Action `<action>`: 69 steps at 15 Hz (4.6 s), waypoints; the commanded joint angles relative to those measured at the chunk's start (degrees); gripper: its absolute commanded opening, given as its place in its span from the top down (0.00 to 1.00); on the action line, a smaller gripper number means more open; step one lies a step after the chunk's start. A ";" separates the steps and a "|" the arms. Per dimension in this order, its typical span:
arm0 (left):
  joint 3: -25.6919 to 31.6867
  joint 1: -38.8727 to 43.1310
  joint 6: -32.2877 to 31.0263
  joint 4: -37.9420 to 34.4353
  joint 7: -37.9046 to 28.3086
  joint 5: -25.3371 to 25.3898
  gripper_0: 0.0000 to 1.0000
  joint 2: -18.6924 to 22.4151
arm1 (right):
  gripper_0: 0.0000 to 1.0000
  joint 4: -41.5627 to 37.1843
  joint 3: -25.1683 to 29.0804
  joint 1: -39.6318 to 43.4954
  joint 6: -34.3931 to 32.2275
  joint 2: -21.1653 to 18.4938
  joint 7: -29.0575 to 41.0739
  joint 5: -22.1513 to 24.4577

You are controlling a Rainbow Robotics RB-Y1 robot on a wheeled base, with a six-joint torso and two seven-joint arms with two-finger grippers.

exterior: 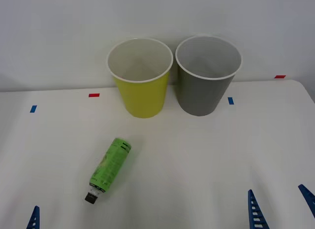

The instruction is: Put cans in the gray bin and PET bottles in the light green bin.

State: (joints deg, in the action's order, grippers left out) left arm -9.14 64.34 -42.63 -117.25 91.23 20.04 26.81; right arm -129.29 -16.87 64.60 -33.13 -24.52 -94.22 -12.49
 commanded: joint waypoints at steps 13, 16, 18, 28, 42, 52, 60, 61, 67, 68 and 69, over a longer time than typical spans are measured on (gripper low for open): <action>0.00 0.00 0.00 0.00 0.00 0.00 0.00 0.00 | 0.00 0.00 0.00 0.00 0.00 0.00 0.00 0.01; 0.00 0.00 0.00 0.00 0.00 0.00 0.00 0.00 | 0.00 0.00 0.00 0.00 0.00 0.00 0.00 0.01; 0.00 0.00 0.00 0.00 0.00 0.00 0.00 0.00 | 0.00 0.00 0.00 0.00 0.00 0.00 0.00 0.01; 0.00 0.00 0.00 0.00 0.00 0.00 0.00 0.00 | 0.00 0.00 0.00 0.00 0.00 0.00 0.00 0.01; 0.35 -6.24 13.36 -1.14 -0.26 1.14 0.00 4.75 | 0.00 0.00 0.00 0.00 0.00 0.00 0.00 0.01; 4.66 -14.33 35.68 -9.49 -4.13 4.83 0.00 18.98 | 0.00 0.00 0.00 0.00 0.00 0.00 0.00 0.01; 10.72 -20.65 65.57 -21.71 -13.71 7.03 0.00 28.65 | 0.00 0.00 0.00 0.00 0.00 0.00 0.00 0.01; 11.16 -22.15 70.05 -23.38 -13.97 7.38 0.00 28.92 | 0.00 0.00 0.00 0.00 0.00 0.00 0.00 0.01; 11.16 -37.79 95.45 -27.77 -13.80 16.52 0.00 29.53 | 0.00 0.00 0.00 0.00 0.00 0.00 0.00 0.01; 11.16 -40.43 98.96 -27.95 -13.62 18.72 0.00 29.53 | 0.00 0.00 0.00 0.00 0.00 0.00 0.00 0.01; 11.16 -42.71 102.30 -28.04 -13.53 21.18 0.00 29.53 | 0.00 0.00 0.00 0.00 0.00 0.00 0.00 0.01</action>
State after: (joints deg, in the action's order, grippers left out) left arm 2.00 24.91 55.61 -144.79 77.48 37.82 56.31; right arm -129.29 -16.87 64.60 -33.13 -24.52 -94.22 -12.48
